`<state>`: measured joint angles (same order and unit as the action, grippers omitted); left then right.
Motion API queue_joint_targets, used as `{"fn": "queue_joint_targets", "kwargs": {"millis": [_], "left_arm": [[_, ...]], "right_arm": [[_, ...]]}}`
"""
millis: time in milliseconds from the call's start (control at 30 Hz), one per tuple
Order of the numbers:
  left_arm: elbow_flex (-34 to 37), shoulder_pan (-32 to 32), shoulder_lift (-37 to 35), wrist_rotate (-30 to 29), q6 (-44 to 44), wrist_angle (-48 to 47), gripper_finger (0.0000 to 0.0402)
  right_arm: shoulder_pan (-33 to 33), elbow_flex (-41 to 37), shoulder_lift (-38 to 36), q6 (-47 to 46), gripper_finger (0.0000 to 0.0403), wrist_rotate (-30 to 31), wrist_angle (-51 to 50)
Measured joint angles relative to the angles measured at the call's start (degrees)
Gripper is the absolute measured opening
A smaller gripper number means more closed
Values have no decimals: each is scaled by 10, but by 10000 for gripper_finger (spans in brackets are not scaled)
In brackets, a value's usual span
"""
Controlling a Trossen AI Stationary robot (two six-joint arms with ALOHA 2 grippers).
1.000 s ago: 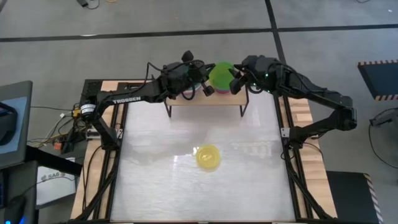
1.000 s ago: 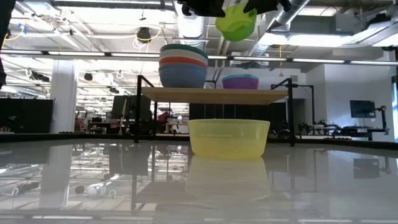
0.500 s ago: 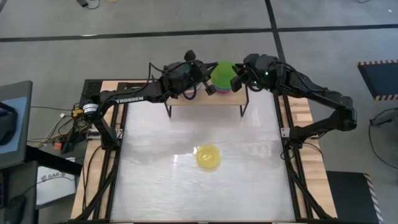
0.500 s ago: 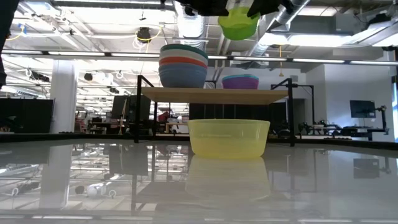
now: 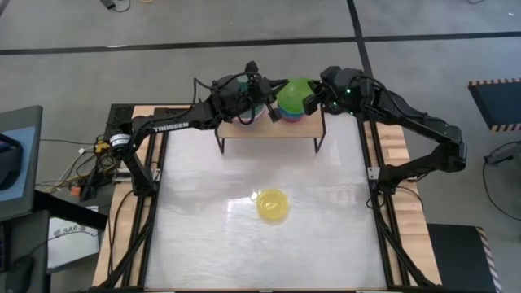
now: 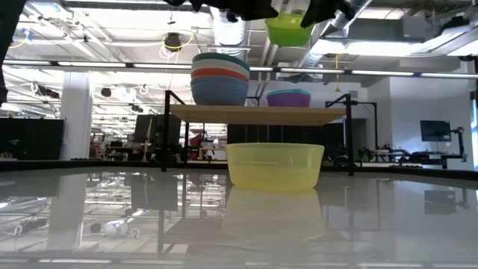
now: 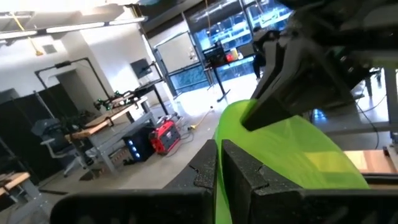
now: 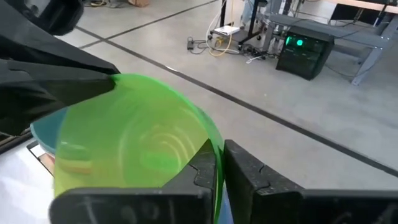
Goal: Place and stack bowls onto a shelf
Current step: Stack the green bowl on top of the light blue bowl on the shelf
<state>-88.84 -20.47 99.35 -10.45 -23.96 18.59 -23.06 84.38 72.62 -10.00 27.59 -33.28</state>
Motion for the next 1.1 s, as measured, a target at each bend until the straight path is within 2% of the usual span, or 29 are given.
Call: {"fn": "queue_joint_targets", "kwargs": {"millis": [167,467,600,700,800,933,1100], "left_arm": [[0,-1,-1,-24,-15,7,34],[2,-3,-14,-66,29,-52,162],[1,-8,-28,-90,30,-74,203],[1,-16,-41,-86,28,-98,217],[1,-26,-53,-57,43,-115,219],[1,-39,-61,-21,81,-162,219],[1,-43,-71,-4,97,-230,220]], "right_arm": [[-11,0,15,-19,24,-7,-2],[-49,1,36,-69,24,-25,-7],[-73,1,36,-92,24,-39,-12],[-111,1,38,-116,24,-88,-32],[-141,2,62,-142,24,-135,-45],[-157,1,93,-157,24,-170,-73],[-151,1,125,-163,24,-189,-99]]}}
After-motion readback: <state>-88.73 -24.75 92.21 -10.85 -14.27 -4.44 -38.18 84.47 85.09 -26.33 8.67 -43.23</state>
